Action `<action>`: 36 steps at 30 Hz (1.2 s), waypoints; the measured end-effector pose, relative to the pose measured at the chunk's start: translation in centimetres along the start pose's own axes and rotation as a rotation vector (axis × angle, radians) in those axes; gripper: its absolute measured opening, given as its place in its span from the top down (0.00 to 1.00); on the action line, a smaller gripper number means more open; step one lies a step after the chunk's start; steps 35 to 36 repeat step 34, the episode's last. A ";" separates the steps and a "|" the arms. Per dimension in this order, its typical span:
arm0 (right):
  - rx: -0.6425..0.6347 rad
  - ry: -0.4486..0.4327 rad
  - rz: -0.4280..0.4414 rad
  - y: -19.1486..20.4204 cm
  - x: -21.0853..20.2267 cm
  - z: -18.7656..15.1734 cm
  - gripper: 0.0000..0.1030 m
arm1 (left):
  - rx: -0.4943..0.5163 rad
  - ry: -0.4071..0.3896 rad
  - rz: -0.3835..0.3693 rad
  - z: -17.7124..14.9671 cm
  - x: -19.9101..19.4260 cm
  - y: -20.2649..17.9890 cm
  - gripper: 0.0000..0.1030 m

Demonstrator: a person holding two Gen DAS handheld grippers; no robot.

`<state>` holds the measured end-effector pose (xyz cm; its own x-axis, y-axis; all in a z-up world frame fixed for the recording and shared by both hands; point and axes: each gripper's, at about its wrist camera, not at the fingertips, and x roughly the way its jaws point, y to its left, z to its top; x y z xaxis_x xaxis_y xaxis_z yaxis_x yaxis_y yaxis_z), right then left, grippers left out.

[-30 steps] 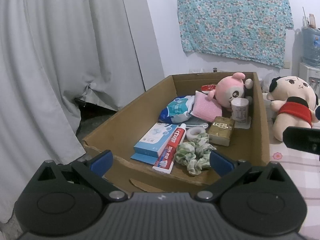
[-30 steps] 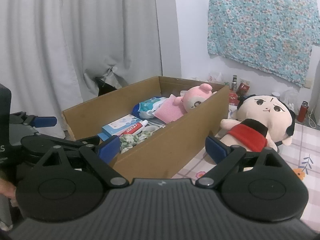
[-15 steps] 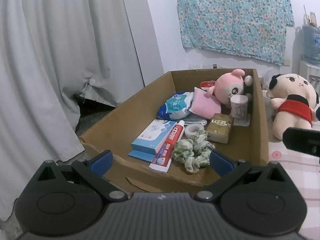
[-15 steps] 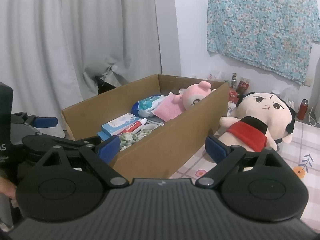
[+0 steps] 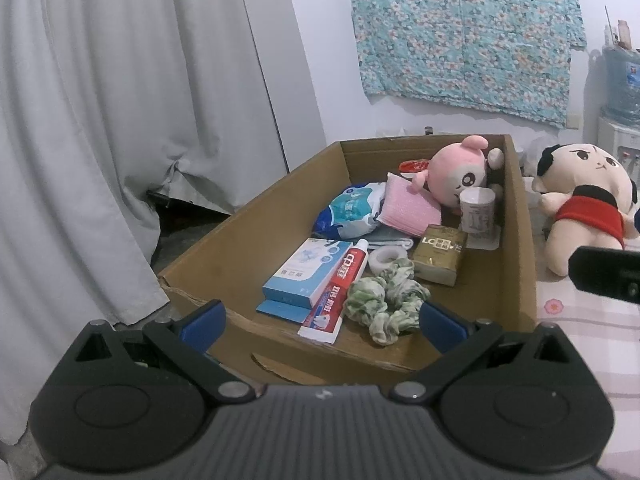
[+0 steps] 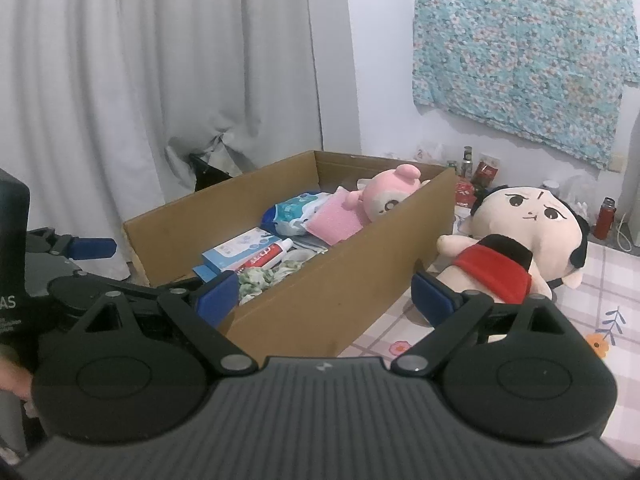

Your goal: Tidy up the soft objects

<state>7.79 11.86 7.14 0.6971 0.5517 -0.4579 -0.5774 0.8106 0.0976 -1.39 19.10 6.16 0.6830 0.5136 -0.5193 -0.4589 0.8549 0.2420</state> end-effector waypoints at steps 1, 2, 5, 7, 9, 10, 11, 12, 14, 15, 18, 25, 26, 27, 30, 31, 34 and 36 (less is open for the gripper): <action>0.003 0.000 0.001 0.0 0.0 0.0 0.09 | -0.002 0.000 0.001 0.0 -0.1 -0.1 0.00; 0.004 0.003 0.002 0.0 0.1 0.0 0.09 | -0.003 0.000 0.000 0.0 -0.1 0.0 0.00; -0.002 0.002 -0.002 -0.1 0.0 0.0 0.08 | -0.001 -0.002 0.004 -0.1 0.0 0.0 0.00; -0.004 -0.001 -0.001 0.0 0.0 0.0 0.08 | 0.002 -0.003 0.004 -0.1 -0.1 -0.1 0.00; -0.008 -0.002 0.000 0.0 0.0 0.0 0.08 | 0.000 0.000 0.003 -0.1 -0.1 -0.1 0.00; -0.009 0.000 0.000 0.0 0.0 0.0 0.08 | 0.000 0.001 0.003 -0.1 -0.1 -0.1 0.00; -0.010 0.000 0.000 0.0 0.0 0.0 0.08 | 0.000 0.000 0.002 -0.1 0.0 -0.1 0.00; -0.010 -0.001 -0.001 0.0 0.0 0.0 0.08 | -0.001 -0.001 0.001 -0.1 -0.1 -0.1 0.00; -0.008 0.001 0.001 0.0 0.0 0.0 0.08 | 0.000 -0.001 0.004 -0.1 0.0 -0.1 0.00; -0.006 0.002 0.002 0.0 0.1 0.0 0.08 | 0.001 -0.001 0.004 0.0 0.0 -0.1 0.00; -0.006 0.002 -0.002 0.0 0.1 0.0 0.08 | 0.001 -0.001 0.004 0.0 0.0 0.0 0.00; -0.010 0.001 0.001 0.1 0.2 0.0 0.08 | 0.001 -0.002 0.003 0.0 0.0 0.0 0.00; -0.010 0.005 0.002 0.2 0.2 -0.1 0.07 | 0.001 -0.002 0.004 0.0 0.0 0.0 0.00; -0.011 0.005 0.003 0.2 0.2 -0.1 0.07 | 0.001 -0.002 0.003 0.0 0.0 0.0 0.00; -0.012 0.006 0.003 0.2 0.2 -0.1 0.07 | 0.000 -0.002 0.001 0.1 0.0 0.0 0.00; -0.011 0.007 0.003 0.2 0.3 -0.1 0.07 | 0.000 -0.002 -0.003 0.1 0.0 0.0 0.00; -0.010 0.006 0.000 0.2 0.2 -0.1 0.07 | 0.000 -0.002 0.002 0.1 0.0 0.1 0.00; -0.010 0.006 0.000 0.2 0.2 -0.1 0.07 | 0.000 -0.002 0.002 0.1 0.0 0.1 0.00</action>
